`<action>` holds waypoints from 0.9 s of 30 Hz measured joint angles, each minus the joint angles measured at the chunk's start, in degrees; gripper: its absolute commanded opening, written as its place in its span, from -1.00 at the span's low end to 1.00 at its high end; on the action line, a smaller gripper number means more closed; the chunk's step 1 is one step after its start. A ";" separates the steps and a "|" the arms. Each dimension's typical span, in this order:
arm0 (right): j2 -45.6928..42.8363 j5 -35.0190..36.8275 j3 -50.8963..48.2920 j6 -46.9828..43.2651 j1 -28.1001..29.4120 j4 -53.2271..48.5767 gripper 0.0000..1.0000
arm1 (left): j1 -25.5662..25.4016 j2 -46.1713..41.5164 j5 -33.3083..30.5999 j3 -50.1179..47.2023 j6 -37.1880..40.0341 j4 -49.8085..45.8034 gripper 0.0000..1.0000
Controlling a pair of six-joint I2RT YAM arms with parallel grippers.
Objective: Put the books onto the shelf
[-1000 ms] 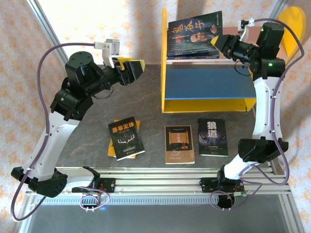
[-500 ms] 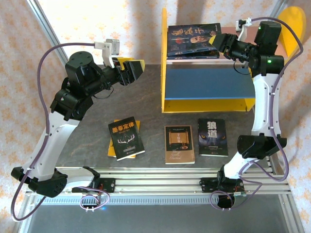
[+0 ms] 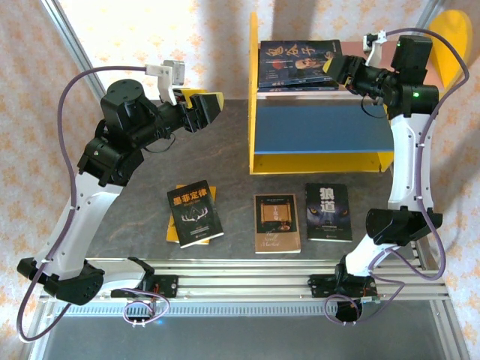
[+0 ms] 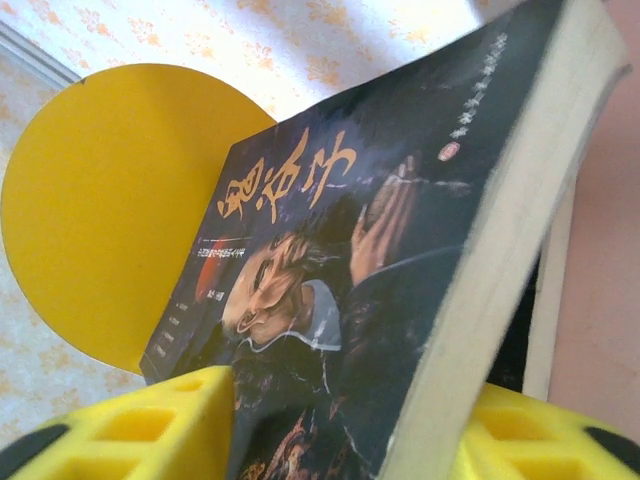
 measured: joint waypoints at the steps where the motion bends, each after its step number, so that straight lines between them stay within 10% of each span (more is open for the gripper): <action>1: 0.00 0.13 0.00 -0.09 0.00 -0.22 -0.32 | 0.00 0.00 0.00 0.00 0.04 0.00 0.27; 18: -0.02 -3.98 2.12 -2.80 -0.96 -3.19 -0.58 | 0.00 -1.42 -0.02 -0.02 0.11 -0.42 0.27; 27: -0.02 -5.27 2.12 -3.39 -1.31 -3.85 -0.23 | 0.00 -2.05 -0.02 -0.02 0.11 -0.81 0.28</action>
